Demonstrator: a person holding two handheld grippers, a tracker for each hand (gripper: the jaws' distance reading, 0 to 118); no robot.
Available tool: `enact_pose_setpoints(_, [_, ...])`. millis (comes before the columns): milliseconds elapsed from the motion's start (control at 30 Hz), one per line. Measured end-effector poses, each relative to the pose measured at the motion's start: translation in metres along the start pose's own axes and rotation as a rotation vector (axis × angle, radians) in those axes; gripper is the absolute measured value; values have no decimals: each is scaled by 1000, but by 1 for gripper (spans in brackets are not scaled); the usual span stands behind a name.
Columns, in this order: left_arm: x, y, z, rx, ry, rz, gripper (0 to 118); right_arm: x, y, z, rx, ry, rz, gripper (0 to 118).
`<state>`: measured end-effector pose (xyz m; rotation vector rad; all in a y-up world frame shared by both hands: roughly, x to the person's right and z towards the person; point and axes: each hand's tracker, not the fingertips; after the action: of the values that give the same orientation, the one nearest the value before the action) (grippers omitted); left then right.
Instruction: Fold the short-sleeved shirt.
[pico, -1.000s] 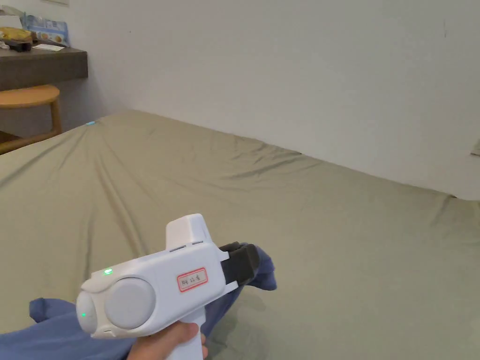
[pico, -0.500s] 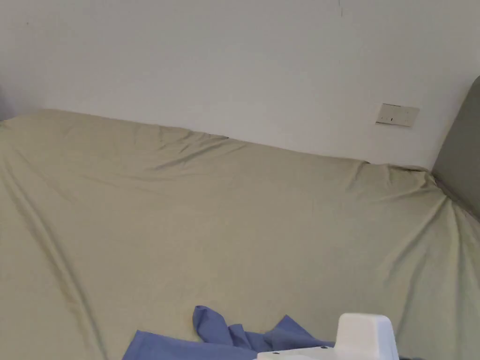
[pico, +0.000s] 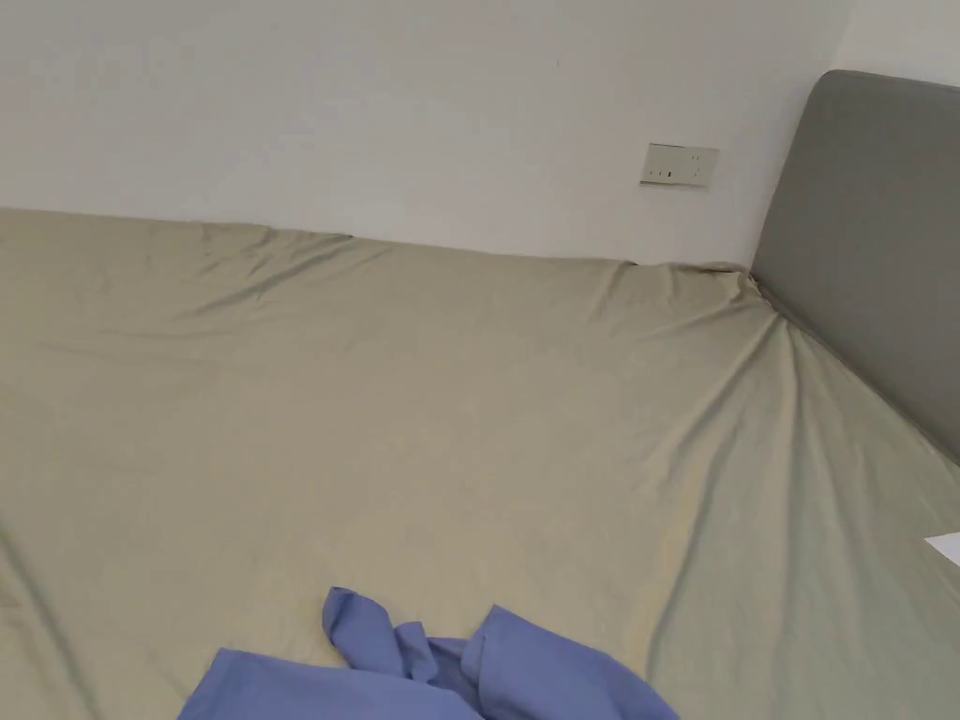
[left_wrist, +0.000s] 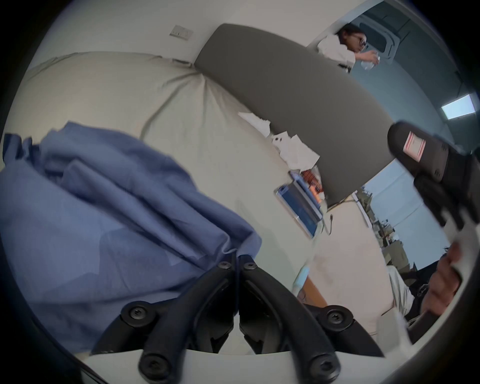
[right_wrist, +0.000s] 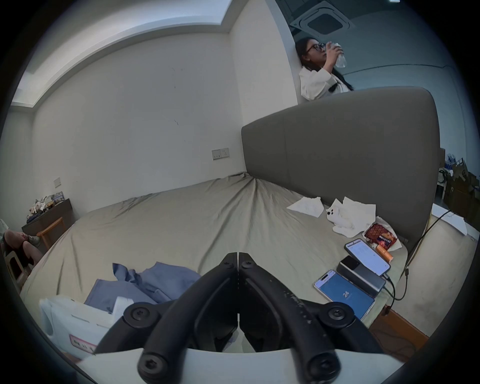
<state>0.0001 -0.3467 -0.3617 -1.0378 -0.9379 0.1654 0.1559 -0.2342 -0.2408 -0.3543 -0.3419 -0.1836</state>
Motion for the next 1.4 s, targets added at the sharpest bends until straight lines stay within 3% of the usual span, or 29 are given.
enact_pose_setpoints(67, [-4, -10, 11, -6, 35, 5, 66, -1, -2, -4, -18, 4, -3, 1])
enact_pose_setpoints(100, [-6, -13, 22, 9, 30, 6, 66, -2, -3, -4, -20, 8, -4, 1])
enact_pose_setpoints(200, [-9, -17, 84, 194, 67, -30, 86, -6, -2, -4, -13, 39, -11, 3])
enact_pose_setpoints(300, [-16, -26, 146, 388, 260, -120, 87, -15, 1, -5, -3, 73, 0, 10])
enact_pose_setpoints(367, [-22, -34, 178, 461, 435, -169, 81, -21, 3, -3, 6, 91, 26, 9])
enact_pose_setpoints(467, [-35, -48, 210, 530, 673, -140, 11, -33, 2, -2, 18, 120, 49, 9])
enact_pose_setpoints(500, [-39, -54, 222, 542, 688, -125, 3, -37, 1, -2, 17, 134, 50, 9])
enact_pose_setpoints(733, [-64, -103, 258, 487, 811, 116, 0, -60, -6, -5, -19, 195, 102, 8])
enact_pose_setpoints(867, [-85, -106, 259, 503, 710, 253, 0, -69, -7, -7, -26, 208, 124, 8])
enact_pose_setpoints(1233, [-185, 9, 225, 528, 682, 65, 0, -71, -4, -27, -70, 170, 130, 8])
enact_pose_setpoints(1267, [-197, 17, 219, 511, 679, 70, 2, -70, -4, -29, -77, 165, 129, 8])
enact_pose_setpoints(1300, [-209, 27, 212, 477, 669, 77, 15, -69, -5, -33, -84, 160, 126, 8])
enact_pose_setpoints(1333, [-219, 35, 205, 436, 657, 78, 34, -69, -5, -36, -93, 157, 123, 8])
enact_pose_setpoints(1400, [-242, 46, 188, 381, 645, 78, 86, -69, -6, -44, -113, 152, 123, 8])
